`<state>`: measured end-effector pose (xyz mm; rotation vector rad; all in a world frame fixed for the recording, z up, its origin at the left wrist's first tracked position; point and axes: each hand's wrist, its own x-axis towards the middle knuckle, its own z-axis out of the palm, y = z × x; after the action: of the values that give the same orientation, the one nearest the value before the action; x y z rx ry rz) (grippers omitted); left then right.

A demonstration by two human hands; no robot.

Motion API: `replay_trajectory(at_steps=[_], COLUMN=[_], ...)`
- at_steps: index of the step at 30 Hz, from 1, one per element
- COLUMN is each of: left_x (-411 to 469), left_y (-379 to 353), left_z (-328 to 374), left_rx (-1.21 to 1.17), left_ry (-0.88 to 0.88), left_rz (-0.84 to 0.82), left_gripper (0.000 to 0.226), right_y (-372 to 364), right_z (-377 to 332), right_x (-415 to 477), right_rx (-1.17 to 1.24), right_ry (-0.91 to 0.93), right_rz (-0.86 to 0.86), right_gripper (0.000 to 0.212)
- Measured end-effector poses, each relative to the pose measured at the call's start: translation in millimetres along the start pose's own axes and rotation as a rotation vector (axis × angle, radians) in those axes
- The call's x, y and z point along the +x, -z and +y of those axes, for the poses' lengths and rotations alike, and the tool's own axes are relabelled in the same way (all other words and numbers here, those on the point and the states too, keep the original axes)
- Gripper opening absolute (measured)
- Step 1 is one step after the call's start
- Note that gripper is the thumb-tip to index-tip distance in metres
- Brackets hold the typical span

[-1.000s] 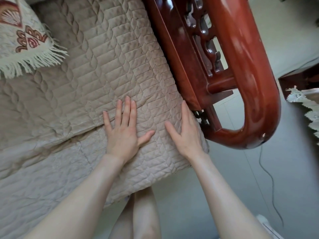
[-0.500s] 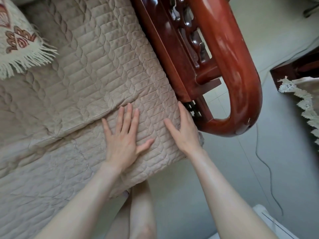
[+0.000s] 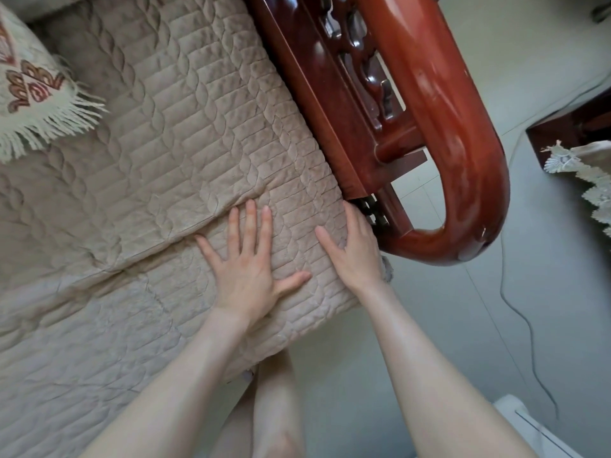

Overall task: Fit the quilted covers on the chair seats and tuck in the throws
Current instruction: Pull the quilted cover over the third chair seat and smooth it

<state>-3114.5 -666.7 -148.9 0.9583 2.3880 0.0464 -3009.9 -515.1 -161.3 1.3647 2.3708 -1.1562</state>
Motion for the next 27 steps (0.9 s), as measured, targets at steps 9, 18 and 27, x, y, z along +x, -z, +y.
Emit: replay_trajectory(at_steps=[9,18,27], left_x=[-9.9,-18.2,-14.1], left_y=[-4.2,-1.2,-10.3], left_z=[-12.3,-31.2,-10.9], left_rx=[-0.072,-0.059,-0.016], left_ry=[-0.101,-0.100,-0.016], left_rz=[0.066,0.047,0.043], left_gripper=[0.111,0.107,0.116], right_y=[9.3,17.1,10.4], right_z=[2.5,5.8,17.4], right_x=[-1.0,-13.9,-10.9], right_rx=[-0.003,0.219,0.241], right_ry=[-0.106,-0.317,-0.221], right_rz=[-0.030,0.036,0.067], right_gripper=[0.102,0.068,0.062])
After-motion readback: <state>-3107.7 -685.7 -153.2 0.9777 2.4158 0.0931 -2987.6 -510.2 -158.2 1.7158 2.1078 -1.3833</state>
